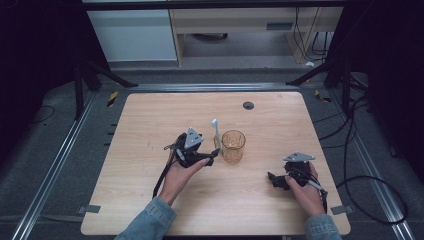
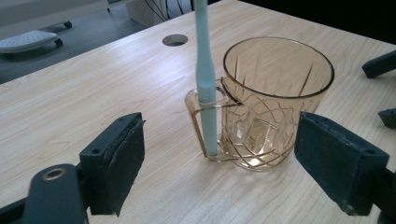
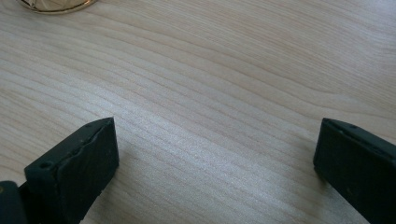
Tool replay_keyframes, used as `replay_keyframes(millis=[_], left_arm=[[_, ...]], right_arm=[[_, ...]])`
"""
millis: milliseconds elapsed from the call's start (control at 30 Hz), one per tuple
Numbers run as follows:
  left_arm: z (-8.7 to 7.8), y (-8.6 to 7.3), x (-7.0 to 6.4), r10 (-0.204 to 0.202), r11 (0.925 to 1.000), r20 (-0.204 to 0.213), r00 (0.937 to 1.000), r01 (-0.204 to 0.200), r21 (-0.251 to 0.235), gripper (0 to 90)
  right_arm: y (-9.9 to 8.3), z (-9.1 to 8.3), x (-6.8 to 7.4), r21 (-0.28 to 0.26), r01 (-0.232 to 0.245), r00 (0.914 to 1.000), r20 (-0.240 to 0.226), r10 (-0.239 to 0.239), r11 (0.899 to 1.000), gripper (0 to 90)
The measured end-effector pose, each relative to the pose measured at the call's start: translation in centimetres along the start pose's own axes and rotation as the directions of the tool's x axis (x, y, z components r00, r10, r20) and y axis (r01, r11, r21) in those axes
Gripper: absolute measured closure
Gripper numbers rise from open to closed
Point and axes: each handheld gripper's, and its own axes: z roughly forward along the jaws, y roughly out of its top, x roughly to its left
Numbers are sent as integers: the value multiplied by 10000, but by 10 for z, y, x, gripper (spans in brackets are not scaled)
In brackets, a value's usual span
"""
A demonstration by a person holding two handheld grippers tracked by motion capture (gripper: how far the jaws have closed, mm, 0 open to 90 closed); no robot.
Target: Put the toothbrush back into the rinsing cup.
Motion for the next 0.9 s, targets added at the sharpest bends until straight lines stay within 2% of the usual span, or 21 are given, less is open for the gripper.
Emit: replay_keyframes(millis=[33,100,133,200,233,367,467,533,600,633,733,900], left_arm=[[0,0,-2,-33,10000,37,10000,33,1,149],[1,0,-4,170,9997,81,9998,-171,197,142],[1,0,-4,135,9993,123,9998,-139,353,140],[1,1,-6,19,9994,193,9998,-26,359,133],[0,2,-7,87,9991,222,9997,-96,417,131],[-4,4,-10,111,9961,373,9992,-143,873,111],[-10,5,-9,179,9914,332,9993,-220,1287,98],[-15,6,-7,268,9840,210,9994,-300,1755,88],[-18,7,-5,301,9804,90,9995,-313,1947,81],[-20,7,-4,452,9779,-27,9990,-437,2045,73],[-24,8,-1,601,9745,-212,9980,-540,2177,68],[-31,9,10,406,9765,-632,9972,-262,2140,68]], right_arm=[[0,0,0,3,-8,10000,-1,8,10000,4],[0,0,0,3,-5,10000,-1,5,10000,4],[0,0,0,1,-4,10000,-3,4,10000,4],[0,0,0,4,-1,10000,0,1,10000,4],[0,0,0,2,0,10000,0,0,10000,4],[0,0,0,3,-4,10000,-3,4,10000,4],[0,0,0,2,-4,10000,-3,4,10000,4],[0,0,0,2,-5,10000,-3,5,10000,4],[0,0,0,3,-4,10000,-2,4,10000,4],[0,0,0,5,-9,10000,-2,9,10000,4],[0,0,0,9,-28,10000,-1,28,10000,4],[0,0,0,9,3,10000,12,-3,10000,4]])
